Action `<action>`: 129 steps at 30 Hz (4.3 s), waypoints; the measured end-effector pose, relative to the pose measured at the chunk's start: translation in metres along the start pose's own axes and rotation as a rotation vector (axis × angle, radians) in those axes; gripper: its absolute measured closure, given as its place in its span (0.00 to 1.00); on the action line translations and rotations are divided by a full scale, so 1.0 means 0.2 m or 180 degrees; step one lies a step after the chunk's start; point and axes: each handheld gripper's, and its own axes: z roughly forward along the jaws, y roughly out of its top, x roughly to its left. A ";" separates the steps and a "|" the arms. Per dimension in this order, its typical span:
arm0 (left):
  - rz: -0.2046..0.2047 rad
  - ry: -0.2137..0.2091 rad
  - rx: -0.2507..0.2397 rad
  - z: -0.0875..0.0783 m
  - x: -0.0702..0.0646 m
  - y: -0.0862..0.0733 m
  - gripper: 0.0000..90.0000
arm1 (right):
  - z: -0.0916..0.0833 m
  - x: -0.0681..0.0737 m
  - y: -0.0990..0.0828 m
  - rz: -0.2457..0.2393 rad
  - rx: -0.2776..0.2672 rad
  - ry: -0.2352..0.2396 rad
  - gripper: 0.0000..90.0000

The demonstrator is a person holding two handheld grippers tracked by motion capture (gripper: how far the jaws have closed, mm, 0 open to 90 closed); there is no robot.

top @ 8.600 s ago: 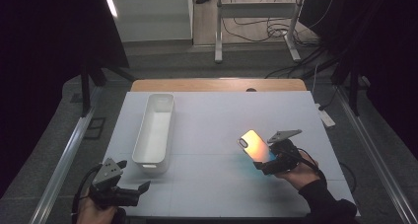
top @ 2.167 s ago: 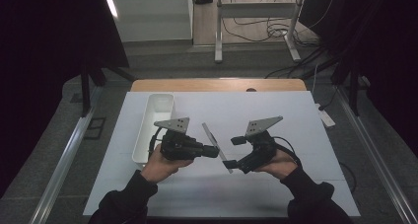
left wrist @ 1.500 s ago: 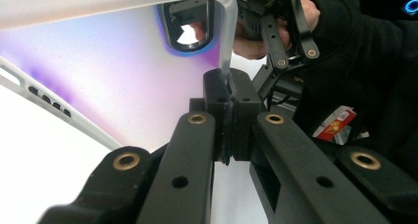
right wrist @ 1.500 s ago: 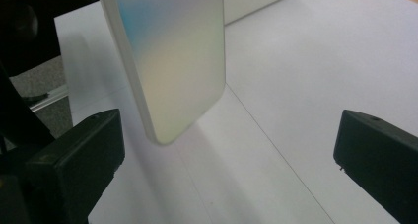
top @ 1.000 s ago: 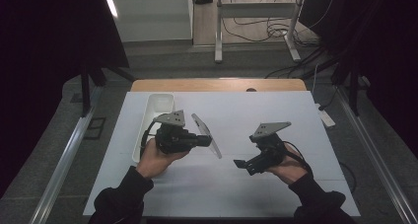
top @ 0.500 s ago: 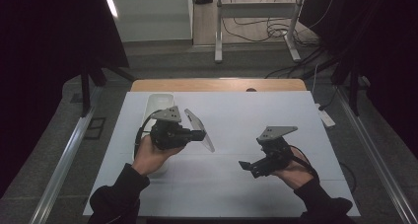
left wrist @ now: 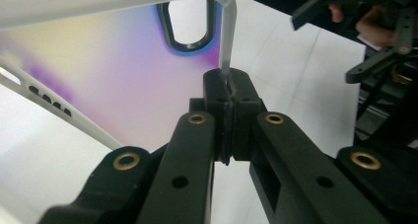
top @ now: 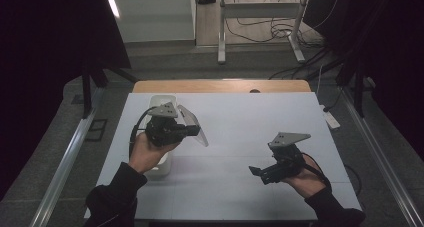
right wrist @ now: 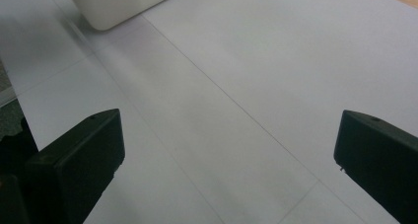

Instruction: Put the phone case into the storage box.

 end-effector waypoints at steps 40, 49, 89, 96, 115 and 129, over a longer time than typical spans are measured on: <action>-0.0229 0.0835 0.0086 -0.19 0.20 -0.01 0.98 | -0.18 -0.06 -0.23 0.0224 0.0016 -0.0432 0.00; -0.0296 0.0993 0.0083 -0.22 0.25 -0.01 0.98 | -0.23 -0.08 -0.29 0.0294 0.0008 -0.0555 0.00; -0.0563 0.1423 0.0123 -0.19 0.41 0.02 0.98 | -0.42 -0.14 -0.56 0.0798 -0.0099 -0.1027 0.00; -0.0609 0.1496 0.0165 -0.14 0.44 0.03 0.98 | -0.42 -0.14 -0.56 0.0818 -0.0114 -0.1046 0.00; -0.0785 0.1609 0.0191 -0.04 0.56 0.01 0.98 | -0.42 -0.14 -0.56 0.0818 -0.0103 -0.1024 0.00; -0.0894 0.1713 0.0236 0.06 0.62 0.00 0.98 | -0.42 -0.14 -0.56 0.0782 -0.0082 -0.1001 0.00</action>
